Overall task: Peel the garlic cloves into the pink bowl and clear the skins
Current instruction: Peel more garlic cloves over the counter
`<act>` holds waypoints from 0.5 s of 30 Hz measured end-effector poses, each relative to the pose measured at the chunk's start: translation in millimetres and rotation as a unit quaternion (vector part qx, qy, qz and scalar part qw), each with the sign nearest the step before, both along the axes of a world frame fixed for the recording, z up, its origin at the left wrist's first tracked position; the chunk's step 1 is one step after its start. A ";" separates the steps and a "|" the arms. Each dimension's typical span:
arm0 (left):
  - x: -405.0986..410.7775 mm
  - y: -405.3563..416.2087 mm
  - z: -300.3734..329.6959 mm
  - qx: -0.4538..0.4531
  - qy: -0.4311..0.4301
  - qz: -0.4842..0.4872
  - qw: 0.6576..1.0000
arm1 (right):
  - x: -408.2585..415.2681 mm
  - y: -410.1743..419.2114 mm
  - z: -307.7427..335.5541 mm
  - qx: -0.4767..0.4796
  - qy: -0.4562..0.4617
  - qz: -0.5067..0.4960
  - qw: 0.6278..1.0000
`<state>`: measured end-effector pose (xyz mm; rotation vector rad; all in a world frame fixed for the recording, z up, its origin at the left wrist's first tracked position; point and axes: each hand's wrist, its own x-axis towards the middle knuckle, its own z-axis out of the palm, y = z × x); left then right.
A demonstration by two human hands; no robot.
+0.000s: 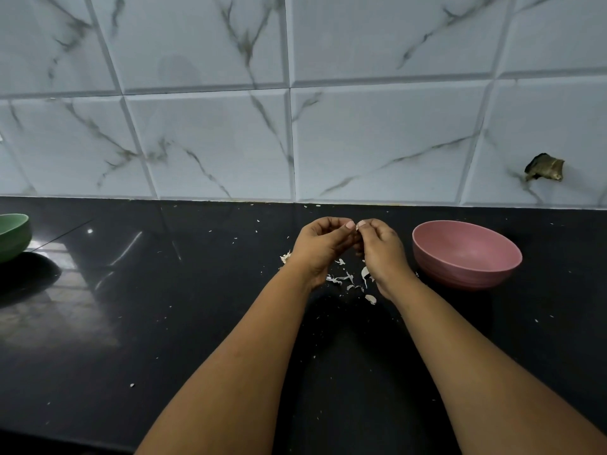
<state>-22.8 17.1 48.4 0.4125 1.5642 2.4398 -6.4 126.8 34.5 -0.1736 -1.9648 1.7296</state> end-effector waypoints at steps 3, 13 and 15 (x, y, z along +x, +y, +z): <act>-1.8 -1.8 2.3 0.025 -0.011 0.012 1.000 | -0.7 -0.6 1.6 -0.080 0.002 0.028 0.996; -6.6 -5.5 4.6 0.084 -0.020 0.028 0.996 | 3.5 7.9 3.4 -0.066 0.023 -0.034 0.997; -7.0 -6.0 5.3 0.087 -0.020 0.028 0.996 | 5.1 10.3 0.1 0.027 0.031 -0.053 0.998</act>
